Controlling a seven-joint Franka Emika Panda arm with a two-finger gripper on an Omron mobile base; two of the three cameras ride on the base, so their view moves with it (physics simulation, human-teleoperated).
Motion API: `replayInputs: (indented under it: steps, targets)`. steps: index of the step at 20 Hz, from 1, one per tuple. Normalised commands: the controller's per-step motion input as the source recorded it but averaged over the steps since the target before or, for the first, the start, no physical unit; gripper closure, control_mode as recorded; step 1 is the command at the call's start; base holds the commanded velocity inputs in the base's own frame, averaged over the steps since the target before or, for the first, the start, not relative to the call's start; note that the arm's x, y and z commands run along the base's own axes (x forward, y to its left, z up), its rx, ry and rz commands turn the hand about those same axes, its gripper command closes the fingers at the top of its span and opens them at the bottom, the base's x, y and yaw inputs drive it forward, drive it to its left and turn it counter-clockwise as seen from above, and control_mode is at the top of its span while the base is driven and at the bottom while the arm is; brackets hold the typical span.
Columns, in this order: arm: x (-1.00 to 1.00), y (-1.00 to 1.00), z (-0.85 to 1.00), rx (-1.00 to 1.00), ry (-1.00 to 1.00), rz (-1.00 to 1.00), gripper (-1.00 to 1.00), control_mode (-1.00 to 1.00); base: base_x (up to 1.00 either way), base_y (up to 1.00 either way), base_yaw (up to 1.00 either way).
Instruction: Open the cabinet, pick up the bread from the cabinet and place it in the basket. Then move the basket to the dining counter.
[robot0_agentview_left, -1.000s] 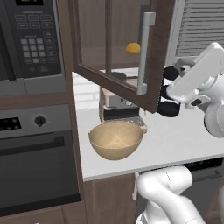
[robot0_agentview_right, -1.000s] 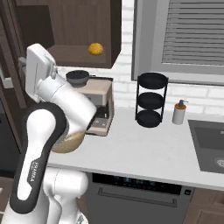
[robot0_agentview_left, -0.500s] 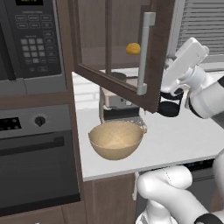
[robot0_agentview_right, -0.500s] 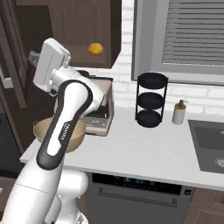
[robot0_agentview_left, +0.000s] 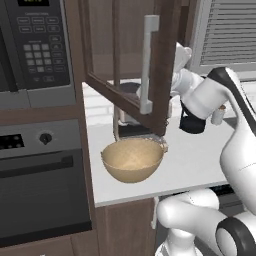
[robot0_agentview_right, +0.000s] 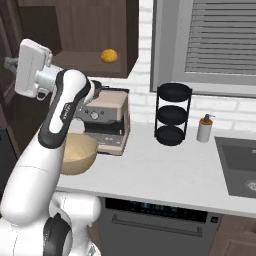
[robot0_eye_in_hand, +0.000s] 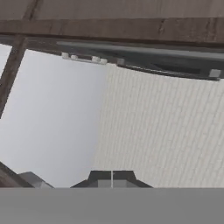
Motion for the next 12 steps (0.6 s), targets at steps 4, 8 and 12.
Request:
replayInputs:
  steps: [4, 8, 12]
  targets:
    - [-0.08, 1.0, 0.0, -0.26, -0.13, 0.05, 1.0, -1.0, 0.0, 0.0, 0.0]
    - [0.0, 0.98, 0.0, -0.25, -0.17, 0.0, 1.0, -1.0, 0.0, 0.0, 0.0]
    - [0.04, 0.14, 0.0, -0.02, -0.01, -0.02, 1.0, -1.0, 0.0, 0.0, 0.0]
